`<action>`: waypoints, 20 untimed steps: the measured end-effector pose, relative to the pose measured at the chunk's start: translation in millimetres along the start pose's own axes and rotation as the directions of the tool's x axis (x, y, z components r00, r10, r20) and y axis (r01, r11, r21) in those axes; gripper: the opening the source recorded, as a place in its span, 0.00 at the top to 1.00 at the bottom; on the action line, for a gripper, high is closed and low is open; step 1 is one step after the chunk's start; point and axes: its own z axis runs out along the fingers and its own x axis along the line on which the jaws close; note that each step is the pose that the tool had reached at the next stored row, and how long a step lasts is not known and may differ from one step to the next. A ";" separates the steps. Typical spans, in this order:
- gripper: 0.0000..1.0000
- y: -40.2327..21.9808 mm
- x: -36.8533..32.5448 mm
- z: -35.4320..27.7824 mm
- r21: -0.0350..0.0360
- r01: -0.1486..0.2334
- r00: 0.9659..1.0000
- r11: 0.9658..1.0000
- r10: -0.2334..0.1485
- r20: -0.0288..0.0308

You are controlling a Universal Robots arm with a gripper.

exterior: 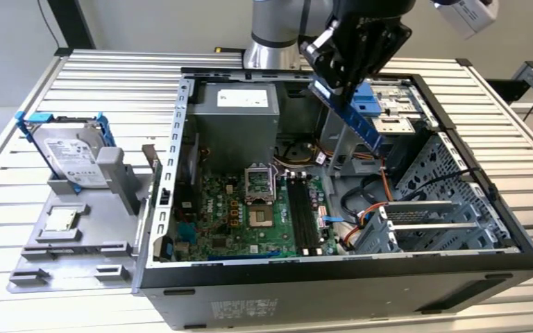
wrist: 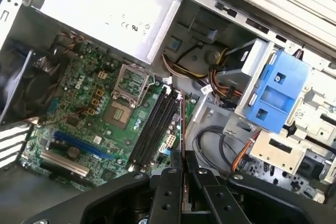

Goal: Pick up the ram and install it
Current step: 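Insert the ram into the slot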

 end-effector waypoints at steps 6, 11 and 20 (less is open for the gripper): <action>1.00 0.0 0.0 0.0 0.004 -0.083 0.997 0.997 0.083 0.001; 1.00 -0.1 0.0 0.0 0.008 -0.150 0.989 0.989 0.150 0.002; 1.00 -0.1 -0.1 0.8 0.012 -0.212 0.977 0.977 0.212 0.001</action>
